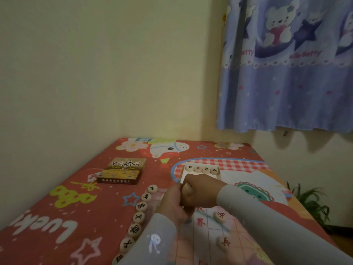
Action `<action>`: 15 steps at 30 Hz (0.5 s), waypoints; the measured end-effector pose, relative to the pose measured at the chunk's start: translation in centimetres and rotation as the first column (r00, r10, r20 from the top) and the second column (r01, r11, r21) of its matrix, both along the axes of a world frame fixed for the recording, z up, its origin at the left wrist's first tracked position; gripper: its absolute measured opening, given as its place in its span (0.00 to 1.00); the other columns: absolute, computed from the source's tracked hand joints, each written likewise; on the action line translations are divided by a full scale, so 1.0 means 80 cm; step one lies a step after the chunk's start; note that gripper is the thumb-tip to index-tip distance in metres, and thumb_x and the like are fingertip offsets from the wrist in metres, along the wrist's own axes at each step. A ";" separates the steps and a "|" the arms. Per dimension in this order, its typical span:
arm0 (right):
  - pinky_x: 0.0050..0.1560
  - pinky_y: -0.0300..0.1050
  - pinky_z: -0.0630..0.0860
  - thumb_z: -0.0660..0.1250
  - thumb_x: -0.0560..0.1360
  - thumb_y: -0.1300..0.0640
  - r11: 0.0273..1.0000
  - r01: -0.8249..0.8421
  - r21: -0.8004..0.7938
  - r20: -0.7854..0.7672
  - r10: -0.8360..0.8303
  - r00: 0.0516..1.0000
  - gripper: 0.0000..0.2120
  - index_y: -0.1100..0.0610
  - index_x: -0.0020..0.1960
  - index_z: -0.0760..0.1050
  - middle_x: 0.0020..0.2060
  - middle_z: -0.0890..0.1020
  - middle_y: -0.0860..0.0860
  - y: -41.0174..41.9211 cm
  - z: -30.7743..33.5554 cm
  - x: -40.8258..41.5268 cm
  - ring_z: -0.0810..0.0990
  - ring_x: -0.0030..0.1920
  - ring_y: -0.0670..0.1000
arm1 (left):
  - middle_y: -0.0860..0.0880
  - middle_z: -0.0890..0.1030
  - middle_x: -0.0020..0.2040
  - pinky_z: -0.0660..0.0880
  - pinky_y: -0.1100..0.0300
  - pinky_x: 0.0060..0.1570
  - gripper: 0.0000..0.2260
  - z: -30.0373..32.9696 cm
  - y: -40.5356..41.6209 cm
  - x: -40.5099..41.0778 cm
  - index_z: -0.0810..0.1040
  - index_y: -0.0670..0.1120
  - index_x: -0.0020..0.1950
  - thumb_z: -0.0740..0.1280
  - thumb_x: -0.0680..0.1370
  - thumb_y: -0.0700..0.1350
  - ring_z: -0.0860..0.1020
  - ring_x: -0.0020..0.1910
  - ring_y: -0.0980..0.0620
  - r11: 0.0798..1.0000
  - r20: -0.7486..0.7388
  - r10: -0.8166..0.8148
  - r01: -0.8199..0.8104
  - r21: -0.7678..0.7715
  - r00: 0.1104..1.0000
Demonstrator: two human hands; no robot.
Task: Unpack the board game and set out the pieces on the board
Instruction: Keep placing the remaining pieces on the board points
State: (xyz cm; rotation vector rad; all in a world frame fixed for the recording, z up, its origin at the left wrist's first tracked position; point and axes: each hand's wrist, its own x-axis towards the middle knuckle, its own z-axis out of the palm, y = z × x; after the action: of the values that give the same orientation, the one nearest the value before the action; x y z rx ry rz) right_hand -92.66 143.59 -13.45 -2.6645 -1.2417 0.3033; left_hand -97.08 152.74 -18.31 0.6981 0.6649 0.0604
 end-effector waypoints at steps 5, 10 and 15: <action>0.32 0.41 0.70 0.63 0.71 0.56 0.995 -0.020 -0.095 0.027 0.023 0.999 0.04 0.55 0.45 0.72 0.39 0.78 0.53 0.018 0.005 -0.017 0.76 0.39 0.53 | 0.42 0.84 0.33 0.78 0.54 0.35 0.11 0.009 -0.004 -0.012 0.81 0.42 0.50 0.61 0.77 0.45 0.80 0.41 0.43 0.996 0.043 -0.030 0.034 -0.082 0.999; 0.39 0.46 0.77 0.61 0.67 0.52 0.995 -0.017 -0.098 -0.067 0.010 0.998 0.04 0.50 0.40 0.71 0.40 0.79 0.53 0.013 0.006 -0.013 0.78 0.40 0.54 | 0.42 0.85 0.46 0.79 0.51 0.44 0.15 0.003 -0.002 -0.015 0.82 0.43 0.55 0.59 0.76 0.43 0.81 0.49 0.42 0.987 0.070 -0.052 0.062 -0.148 0.996; 0.54 0.51 0.79 0.68 0.68 0.47 0.997 -0.023 0.079 -0.151 0.034 0.988 0.21 0.48 0.60 0.72 0.52 0.80 0.49 -0.008 0.007 -0.016 0.79 0.51 0.51 | 0.42 0.84 0.36 0.76 0.54 0.42 0.13 -0.002 -0.002 -0.016 0.81 0.42 0.47 0.57 0.77 0.43 0.80 0.43 0.45 0.973 0.105 -0.056 0.078 -0.217 0.993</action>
State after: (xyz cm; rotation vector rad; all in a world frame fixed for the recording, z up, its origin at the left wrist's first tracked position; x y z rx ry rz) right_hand -93.92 142.98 -12.91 -2.5083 -1.2198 0.4446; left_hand -98.35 152.58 -18.48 0.4992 0.5436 -0.0415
